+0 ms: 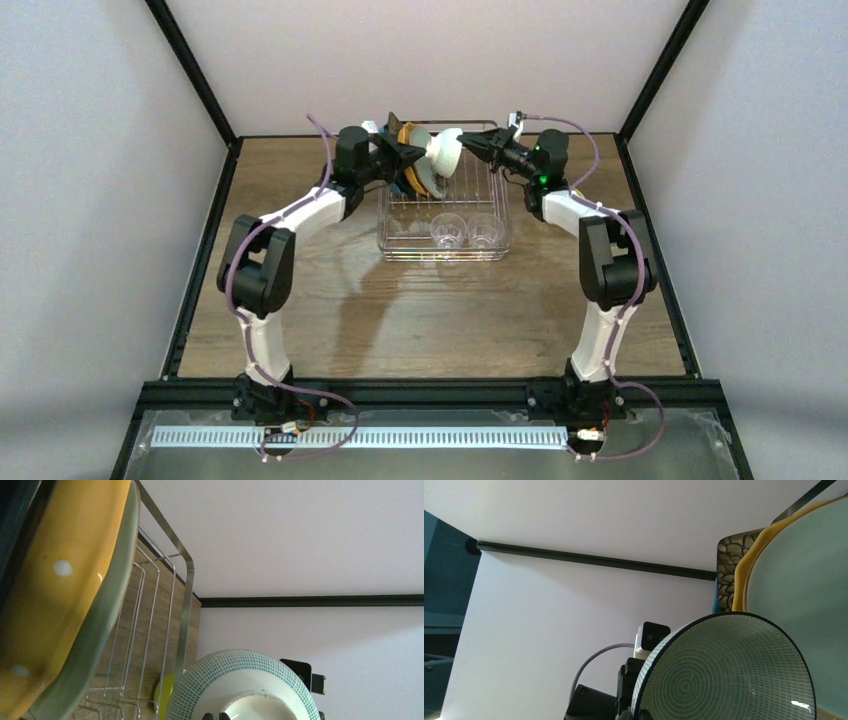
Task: Load the mixed dishes into the dish rack
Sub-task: Insert the plate into the dish rack.
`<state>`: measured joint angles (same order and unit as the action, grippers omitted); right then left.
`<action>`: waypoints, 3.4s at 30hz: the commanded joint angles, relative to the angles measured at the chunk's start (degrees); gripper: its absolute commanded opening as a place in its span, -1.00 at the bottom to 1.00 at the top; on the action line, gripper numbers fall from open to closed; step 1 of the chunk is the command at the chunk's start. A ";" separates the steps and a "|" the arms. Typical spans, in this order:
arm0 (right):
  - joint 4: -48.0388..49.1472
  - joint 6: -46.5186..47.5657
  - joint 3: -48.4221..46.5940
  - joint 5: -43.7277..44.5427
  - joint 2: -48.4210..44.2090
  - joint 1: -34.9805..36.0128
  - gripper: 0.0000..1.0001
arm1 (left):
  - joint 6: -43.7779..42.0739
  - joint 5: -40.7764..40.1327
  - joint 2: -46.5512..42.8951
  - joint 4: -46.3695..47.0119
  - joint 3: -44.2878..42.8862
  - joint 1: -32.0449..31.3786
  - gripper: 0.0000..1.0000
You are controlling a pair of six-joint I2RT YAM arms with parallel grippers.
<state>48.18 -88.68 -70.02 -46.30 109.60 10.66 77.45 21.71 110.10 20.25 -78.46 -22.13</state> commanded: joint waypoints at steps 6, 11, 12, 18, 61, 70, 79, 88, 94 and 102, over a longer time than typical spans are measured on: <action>-3.91 2.51 -5.07 -2.09 8.69 -0.27 -0.99 | -3.74 3.89 6.87 -1.35 -13.34 -0.67 -0.94; -4.17 2.32 -8.22 -2.70 12.96 -1.10 -0.99 | -5.46 3.26 12.09 -5.94 -21.11 -0.63 -0.94; -4.09 2.21 -8.85 -2.87 13.85 -1.30 -0.99 | -5.41 3.23 13.14 -6.58 -22.24 -0.59 -0.94; -3.84 1.64 -12.08 -3.50 18.64 -2.20 -0.99 | -6.22 2.97 19.64 -11.05 -31.61 -0.57 -0.94; -33.42 13.92 -43.62 -4.15 35.76 -3.60 -0.91 | -20.03 -3.33 28.55 -30.79 -54.94 -0.66 -0.94; -43.77 19.50 -46.29 -2.66 36.00 -3.71 -0.63 | -20.75 -3.95 27.82 -30.95 -55.23 -0.66 -0.94; -50.39 23.14 -48.16 -0.87 35.80 -3.71 0.02 | -21.20 -4.22 27.48 -31.78 -55.23 -0.70 -0.94; -51.44 23.83 -50.32 -0.80 35.00 -3.80 0.22 | -22.02 -4.90 26.71 -32.93 -55.17 -0.71 -0.94; -51.90 23.89 -52.37 -1.05 34.54 -3.78 0.29 | -22.25 -5.35 26.26 -33.47 -55.14 -0.71 -0.94; -52.54 23.46 -56.16 -1.77 34.98 -3.80 0.31 | -22.92 -6.02 25.80 -34.28 -55.19 -0.80 -0.94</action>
<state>-3.27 -65.89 -123.61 -48.60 144.20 7.44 56.07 16.51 138.47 -12.51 -132.00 -22.87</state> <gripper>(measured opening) 0.650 0.033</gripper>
